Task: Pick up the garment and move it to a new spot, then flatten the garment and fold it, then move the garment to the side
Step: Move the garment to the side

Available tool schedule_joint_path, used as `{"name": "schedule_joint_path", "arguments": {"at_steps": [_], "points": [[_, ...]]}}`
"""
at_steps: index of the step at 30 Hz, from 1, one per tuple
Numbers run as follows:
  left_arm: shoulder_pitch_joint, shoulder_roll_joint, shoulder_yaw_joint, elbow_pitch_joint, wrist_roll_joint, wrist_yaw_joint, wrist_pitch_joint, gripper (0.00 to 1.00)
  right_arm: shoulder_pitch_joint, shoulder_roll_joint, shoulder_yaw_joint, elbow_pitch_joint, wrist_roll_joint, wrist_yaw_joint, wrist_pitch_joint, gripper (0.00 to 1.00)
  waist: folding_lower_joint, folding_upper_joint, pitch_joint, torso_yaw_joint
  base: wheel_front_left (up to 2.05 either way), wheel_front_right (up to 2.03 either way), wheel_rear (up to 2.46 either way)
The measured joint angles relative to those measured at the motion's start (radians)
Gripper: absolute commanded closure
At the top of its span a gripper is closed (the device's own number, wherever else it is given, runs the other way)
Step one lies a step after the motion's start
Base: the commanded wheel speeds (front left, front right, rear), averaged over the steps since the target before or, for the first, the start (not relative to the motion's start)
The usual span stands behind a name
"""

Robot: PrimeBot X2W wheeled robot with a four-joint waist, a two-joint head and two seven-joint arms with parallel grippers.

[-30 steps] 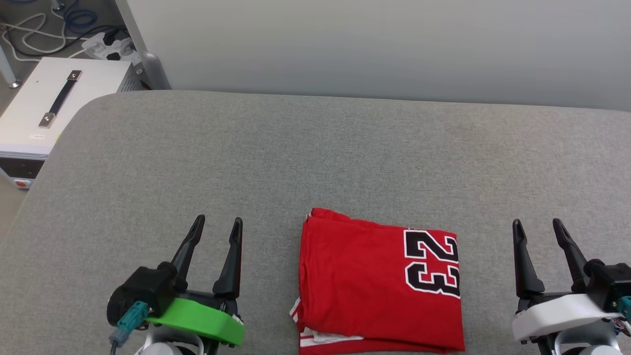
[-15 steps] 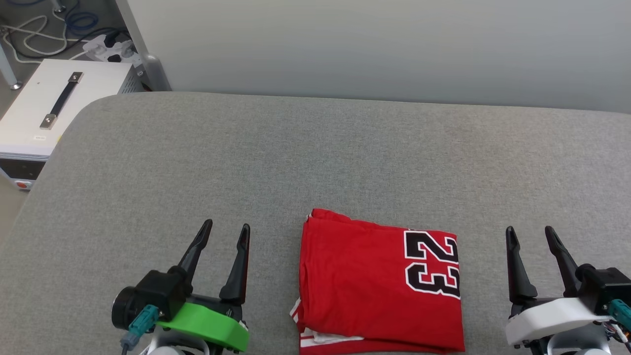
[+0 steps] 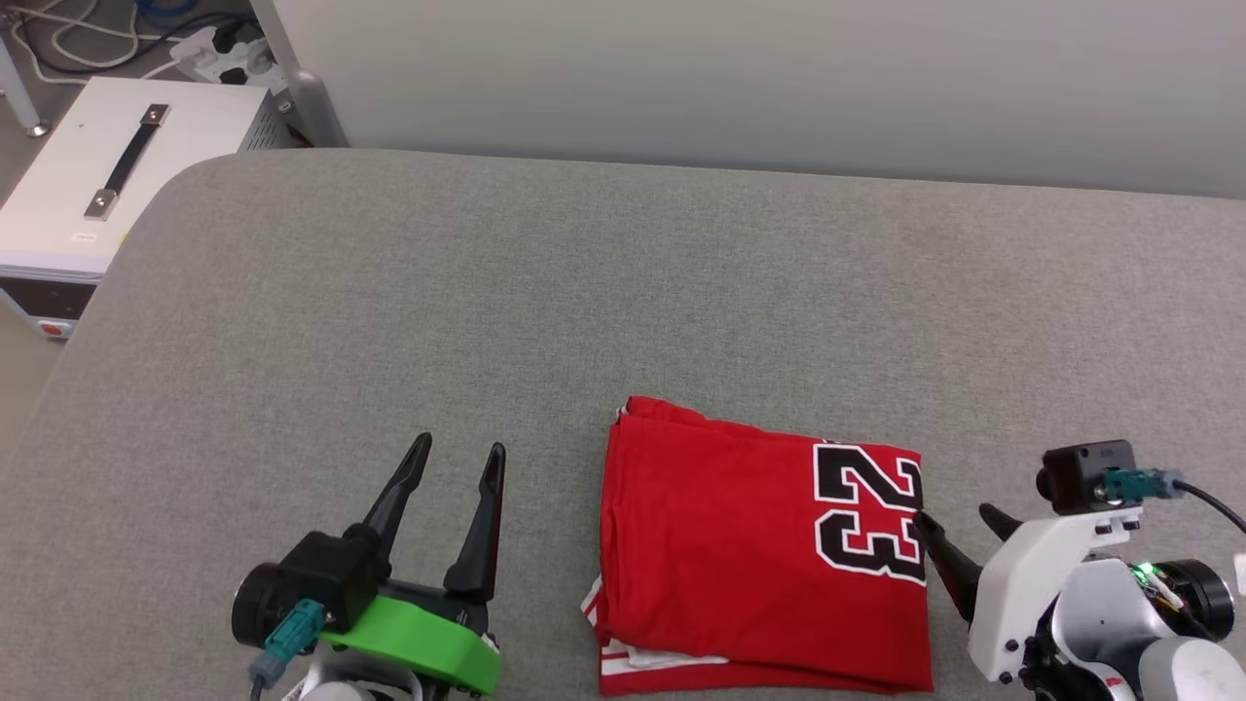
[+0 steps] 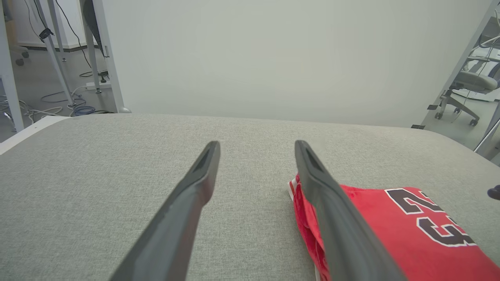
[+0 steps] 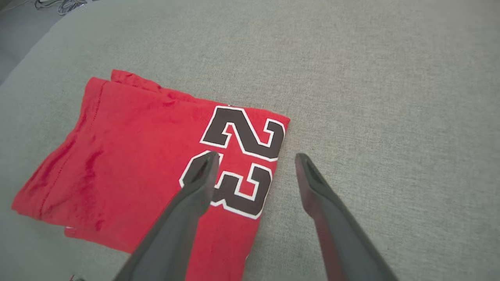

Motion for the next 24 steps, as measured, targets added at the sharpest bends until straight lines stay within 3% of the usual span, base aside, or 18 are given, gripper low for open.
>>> {"name": "schedule_joint_path", "arguments": {"at_steps": [4,9,24], "points": [[-0.009,-0.001,-0.008,0.000,0.000,0.000,0.000,0.00,-0.016,-0.001,-0.005,-0.013,-0.032,0.000,0.225,0.00,0.0000,0.0000,0.020,0.014,0.00,0.00,0.00],[-0.030,-0.004,-0.016,0.000,-0.004,0.000,0.000,0.00,-0.058,0.040,-0.058,0.019,-0.062,0.000,0.343,0.00,0.0000,0.0000,0.050,0.037,0.00,0.00,0.00],[-0.068,-0.005,-0.032,0.004,-0.007,0.000,0.000,0.00,-0.090,0.069,-0.068,0.161,-0.088,0.000,0.352,0.00,0.0000,0.0000,0.129,0.110,0.00,0.00,0.00]]}}
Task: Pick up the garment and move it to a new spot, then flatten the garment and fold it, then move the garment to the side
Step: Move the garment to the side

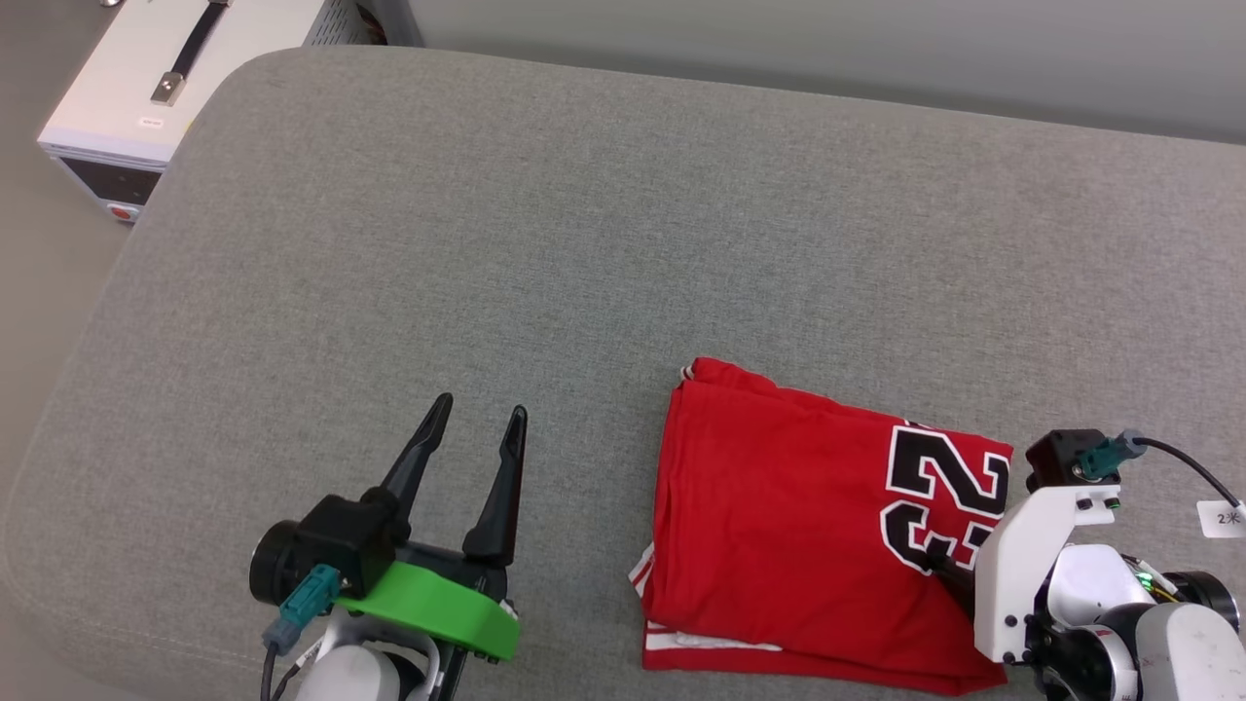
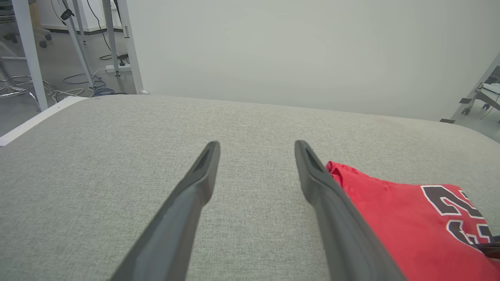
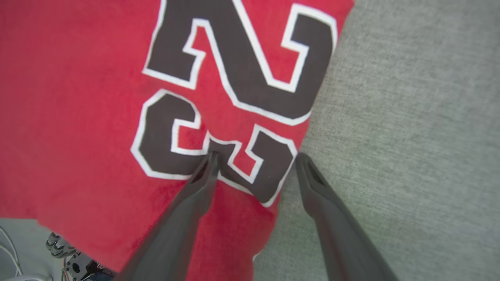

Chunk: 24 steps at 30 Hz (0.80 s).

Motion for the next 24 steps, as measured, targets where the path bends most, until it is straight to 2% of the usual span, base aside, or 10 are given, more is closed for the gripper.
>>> {"name": "schedule_joint_path", "arguments": {"at_steps": [3,4,5,6,10,15,18,24], "points": [[-0.002,0.000,-0.004,0.003,0.000,0.000,0.000,0.00,-0.001,-0.001,0.020,0.023,0.002,0.000,0.000,0.00,0.0000,0.0000,0.008,0.005,0.00,0.00,0.00],[-0.004,0.000,-0.006,0.005,0.000,0.000,0.000,0.00,-0.004,-0.003,0.025,0.030,0.002,0.000,-0.001,0.34,0.0000,0.0000,0.009,0.006,0.00,0.00,0.00],[-0.005,0.000,-0.008,0.008,0.000,0.000,0.000,0.00,-0.006,-0.004,0.028,0.035,0.002,0.000,-0.005,0.80,0.0000,0.0000,0.008,0.005,0.00,0.00,0.00],[-0.006,0.000,-0.011,0.011,0.000,0.000,0.000,0.00,-0.008,-0.006,0.034,0.041,0.002,0.000,-0.014,1.00,0.0000,0.0000,0.007,0.005,0.00,0.00,0.00],[-0.008,0.003,-0.021,0.023,-0.009,0.000,0.000,0.00,-0.022,-0.018,0.069,0.066,0.002,0.000,-0.081,1.00,0.0000,0.0000,-0.007,-0.002,0.00,0.00,0.00],[-0.008,0.022,-0.047,0.025,-0.005,0.000,0.000,0.00,-0.026,-0.083,0.137,0.051,0.002,0.000,-0.144,1.00,0.0000,0.0000,-0.028,-0.022,0.00,0.00,0.00],[-0.008,0.025,-0.054,0.024,-0.007,0.000,0.000,0.00,-0.033,-0.146,0.198,0.019,-0.008,0.001,-0.167,1.00,0.0000,0.0000,-0.035,-0.043,0.00,0.00,0.00],[-0.010,0.024,-0.074,0.022,-0.007,0.000,0.000,0.00,-0.084,-0.360,0.302,-0.067,-0.045,0.001,-0.209,1.00,0.0000,0.0000,-0.036,-0.105,0.00,0.00,0.00]]}}
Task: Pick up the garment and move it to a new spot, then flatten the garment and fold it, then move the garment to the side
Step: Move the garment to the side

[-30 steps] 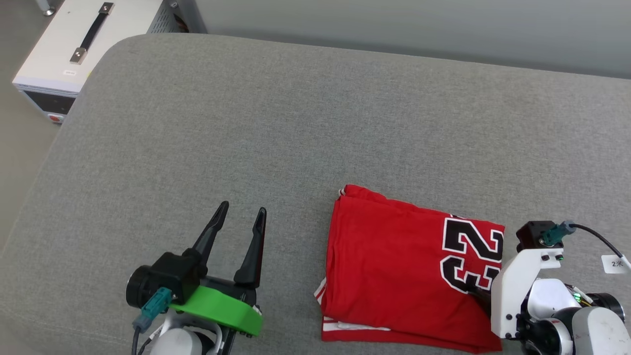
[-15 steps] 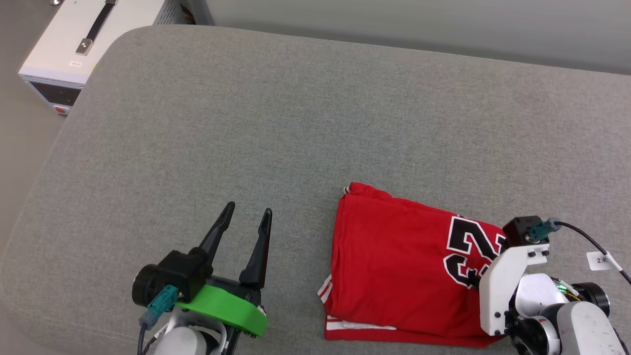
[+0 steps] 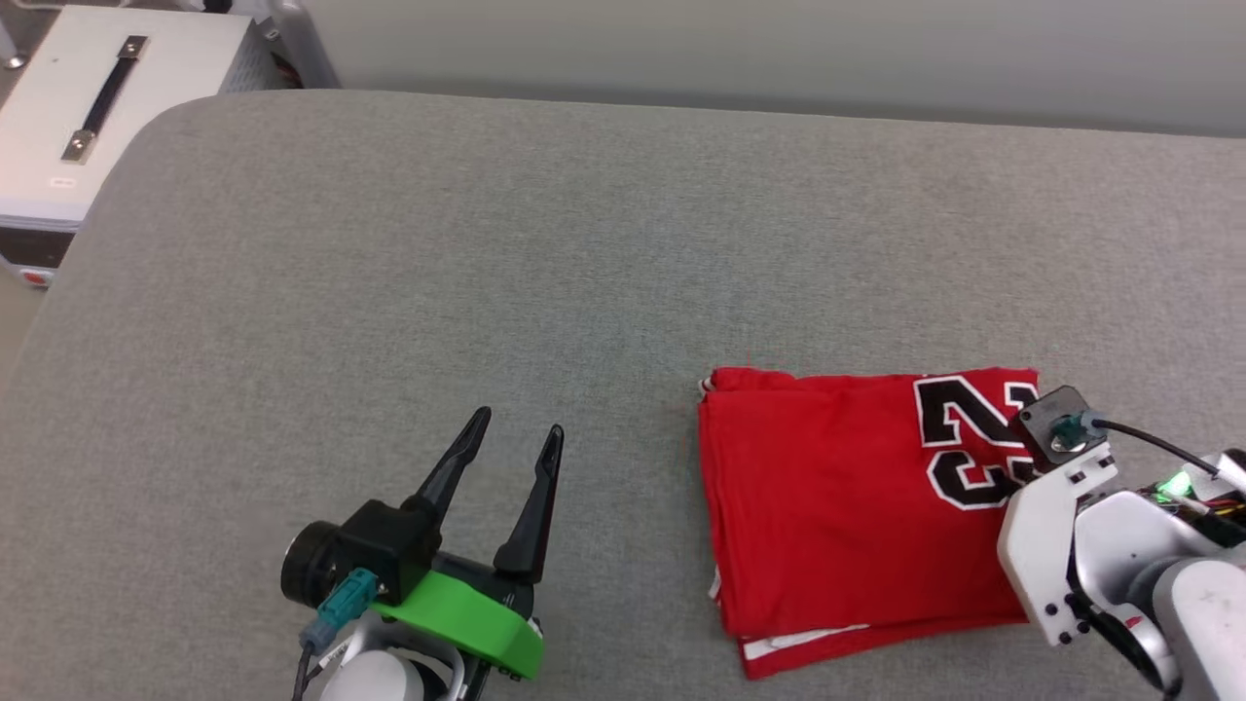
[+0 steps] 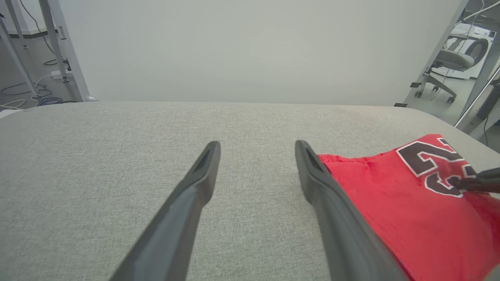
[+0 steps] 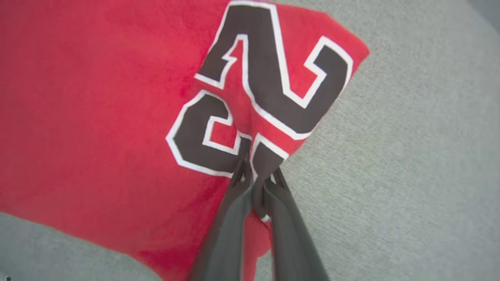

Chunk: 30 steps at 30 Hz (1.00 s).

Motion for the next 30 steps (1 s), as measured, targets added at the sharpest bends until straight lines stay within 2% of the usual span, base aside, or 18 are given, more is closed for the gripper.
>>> {"name": "schedule_joint_path", "arguments": {"at_steps": [4,5,9,12,18,23,30], "points": [[-0.007,-0.002,-0.028,-0.001,0.000,0.000,0.000,0.00,-0.023,-0.130,0.039,-0.036,0.000,0.000,-0.025,1.00,0.0000,0.0000,0.011,-0.047,0.00,0.00,0.00],[-0.017,-0.003,-0.050,-0.004,0.002,0.000,0.000,0.00,-0.032,-0.212,0.058,-0.044,0.002,0.000,-0.039,1.00,0.0000,0.0000,0.021,-0.073,0.00,0.00,0.00],[-0.048,-0.001,-0.081,-0.014,0.009,0.000,0.000,0.00,-0.066,-0.340,0.069,-0.040,0.005,0.000,-0.076,1.00,0.0000,0.0000,0.052,-0.124,0.00,0.00,0.00],[-0.084,0.002,-0.091,-0.029,0.013,0.000,0.000,0.00,-0.097,-0.405,0.058,-0.013,0.004,0.000,-0.116,1.00,0.0000,0.0000,0.089,-0.155,0.00,0.00,0.00],[-0.168,0.036,-0.131,-0.063,0.028,0.000,0.000,0.00,-0.176,-0.460,0.013,0.093,-0.006,0.000,-0.232,1.00,0.0000,0.0000,0.178,-0.215,0.00,0.00,0.00],[-0.215,0.035,-0.108,-0.089,0.055,0.000,0.000,0.00,-0.263,-0.452,-0.051,0.207,-0.032,0.000,-0.354,1.00,0.0001,0.0001,0.258,-0.263,0.00,0.00,0.00],[-0.287,0.044,-0.150,-0.137,0.082,0.000,0.000,0.00,-0.351,-0.436,-0.139,0.357,-0.118,0.000,-0.445,1.00,0.0001,0.0000,0.367,-0.314,0.00,0.00,0.00]]}}
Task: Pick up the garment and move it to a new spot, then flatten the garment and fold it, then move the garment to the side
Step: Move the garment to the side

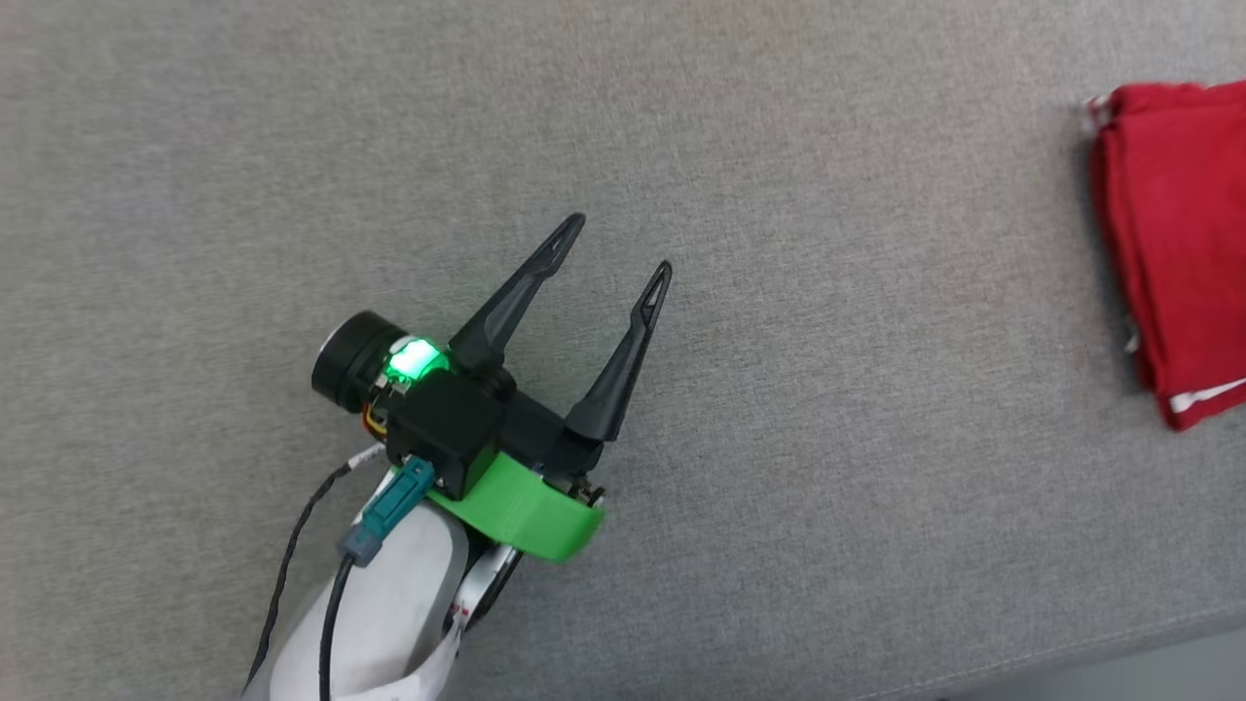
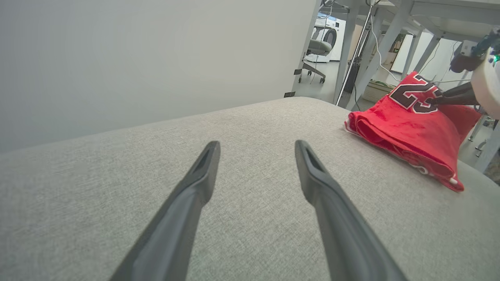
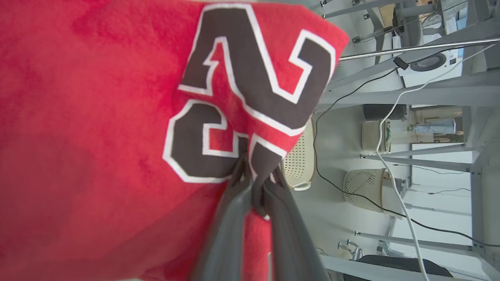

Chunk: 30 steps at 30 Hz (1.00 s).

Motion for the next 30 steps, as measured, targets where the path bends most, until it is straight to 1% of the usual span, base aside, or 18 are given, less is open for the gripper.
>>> {"name": "schedule_joint_path", "arguments": {"at_steps": [5,11,12,13,14,16,17,23,24,30], "points": [[-0.039,0.007,-0.018,-0.033,0.009,0.000,0.000,0.00,-0.051,0.013,-0.094,0.082,-0.058,0.000,-0.036,1.00,0.0000,0.0000,0.065,-0.021,0.00,0.00,0.00],[-0.056,0.010,-0.032,-0.050,0.014,0.000,0.000,0.00,-0.070,0.052,-0.154,0.132,-0.102,0.000,-0.051,1.00,0.0000,0.0000,0.110,-0.023,0.00,0.00,0.00],[-0.056,0.010,-0.033,-0.050,0.014,0.000,0.000,0.00,-0.077,0.061,-0.163,0.136,-0.110,0.000,-0.054,0.65,0.0001,0.0000,0.112,-0.020,0.00,0.00,0.00],[-0.056,0.009,-0.034,-0.050,0.014,0.000,0.000,0.00,-0.080,0.068,-0.174,0.137,-0.121,0.000,-0.062,0.03,0.0000,0.0000,0.113,-0.015,0.00,0.00,0.00],[-0.056,0.009,-0.035,-0.049,0.014,0.000,0.000,0.00,-0.083,0.075,-0.182,0.137,-0.129,0.000,-0.066,0.00,0.0001,0.0000,0.112,-0.012,0.00,0.00,0.00],[-0.056,0.007,-0.033,-0.046,0.014,0.000,0.000,0.00,-0.083,0.095,-0.196,0.135,-0.146,0.000,-0.075,0.00,0.0000,0.0000,0.103,-0.005,0.00,0.00,0.00],[-0.052,-0.011,-0.025,-0.037,0.013,0.000,0.000,0.00,-0.083,0.124,-0.207,0.113,-0.156,0.000,-0.096,0.00,0.0000,0.0000,0.075,0.004,0.00,0.00,0.00],[-0.014,-0.042,0.030,-0.008,-0.017,0.000,0.000,0.00,-0.076,0.179,-0.206,0.020,-0.141,0.000,-0.126,0.00,0.0000,-0.0001,-0.002,0.020,0.00,0.00,0.00],[-0.003,-0.046,0.040,-0.002,-0.022,0.000,0.000,0.00,-0.074,0.190,-0.202,0.004,-0.135,0.000,-0.130,0.00,0.0000,0.0000,-0.016,0.022,0.00,0.00,0.00],[0.091,-0.069,0.141,0.044,-0.038,0.001,0.000,0.00,-0.018,0.308,-0.188,-0.152,-0.042,0.000,-0.141,0.00,-0.0002,0.0000,-0.126,0.042,0.00,0.00,0.00]]}}
